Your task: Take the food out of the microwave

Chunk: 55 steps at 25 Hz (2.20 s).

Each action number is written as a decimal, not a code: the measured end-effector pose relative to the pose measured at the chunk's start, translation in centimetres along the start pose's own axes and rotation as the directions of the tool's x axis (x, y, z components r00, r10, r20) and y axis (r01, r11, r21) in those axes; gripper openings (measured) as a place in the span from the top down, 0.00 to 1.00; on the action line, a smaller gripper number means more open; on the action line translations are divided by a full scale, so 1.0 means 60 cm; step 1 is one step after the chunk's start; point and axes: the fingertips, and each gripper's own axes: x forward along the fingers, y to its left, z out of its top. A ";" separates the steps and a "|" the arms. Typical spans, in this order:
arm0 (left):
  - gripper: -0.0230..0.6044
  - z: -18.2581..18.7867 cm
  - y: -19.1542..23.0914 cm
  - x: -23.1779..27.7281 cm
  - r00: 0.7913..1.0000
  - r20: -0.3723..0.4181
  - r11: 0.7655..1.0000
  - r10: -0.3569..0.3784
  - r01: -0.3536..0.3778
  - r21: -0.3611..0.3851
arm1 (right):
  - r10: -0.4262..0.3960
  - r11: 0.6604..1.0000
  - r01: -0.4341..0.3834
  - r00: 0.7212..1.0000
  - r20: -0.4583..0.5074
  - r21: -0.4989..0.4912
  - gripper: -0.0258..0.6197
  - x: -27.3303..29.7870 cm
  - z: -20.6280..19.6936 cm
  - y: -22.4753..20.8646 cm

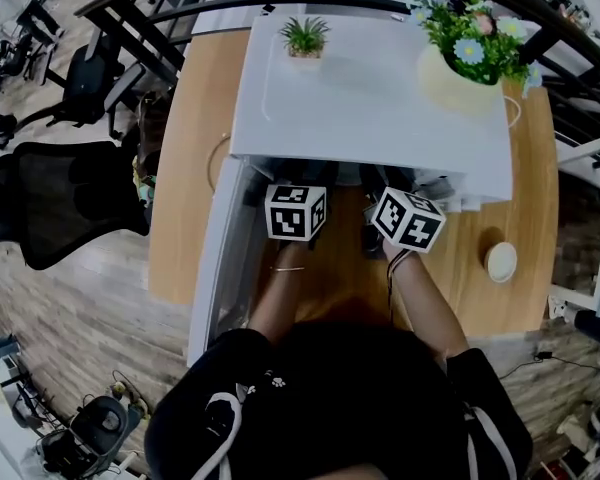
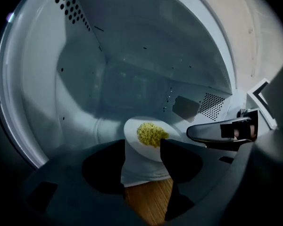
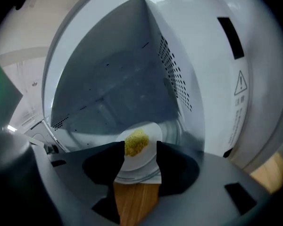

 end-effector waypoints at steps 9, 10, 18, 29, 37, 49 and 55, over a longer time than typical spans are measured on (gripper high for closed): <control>0.62 -0.012 -0.005 0.019 1.000 -0.024 1.000 0.000 0.000 -0.013 | -0.081 0.996 0.082 0.997 -0.017 0.026 0.59 0.026 -0.015 -0.015; 0.62 -0.013 -0.005 0.020 1.000 -0.026 1.000 0.000 0.000 -0.015 | -0.084 0.996 0.084 0.996 -0.019 0.024 0.59 0.027 -0.016 -0.016; 0.62 -0.012 -0.001 0.025 1.000 -0.023 0.999 0.002 -0.003 -0.043 | -0.097 0.995 0.097 0.995 -0.017 0.006 0.59 0.047 -0.017 -0.016; 0.62 -0.010 -0.008 0.024 0.999 -0.019 0.998 -0.026 0.025 -0.062 | -0.068 0.996 0.069 0.997 -0.021 0.049 0.60 0.048 -0.020 -0.014; 0.62 -0.017 -0.019 0.000 0.998 -0.037 0.997 -0.044 0.042 -0.064 | -0.058 0.992 0.062 0.997 -0.041 0.111 0.61 0.025 -0.031 -0.010; 0.62 -0.047 -0.039 -0.037 0.997 -0.050 0.994 -0.060 0.055 -0.095 | -0.048 0.990 0.055 0.997 -0.058 0.126 0.61 -0.021 -0.060 -0.002; 0.62 -0.057 -0.042 -0.046 0.996 -0.055 0.991 -0.076 0.069 -0.112 | -0.029 0.988 0.037 0.998 -0.055 0.147 0.61 -0.026 -0.074 -0.004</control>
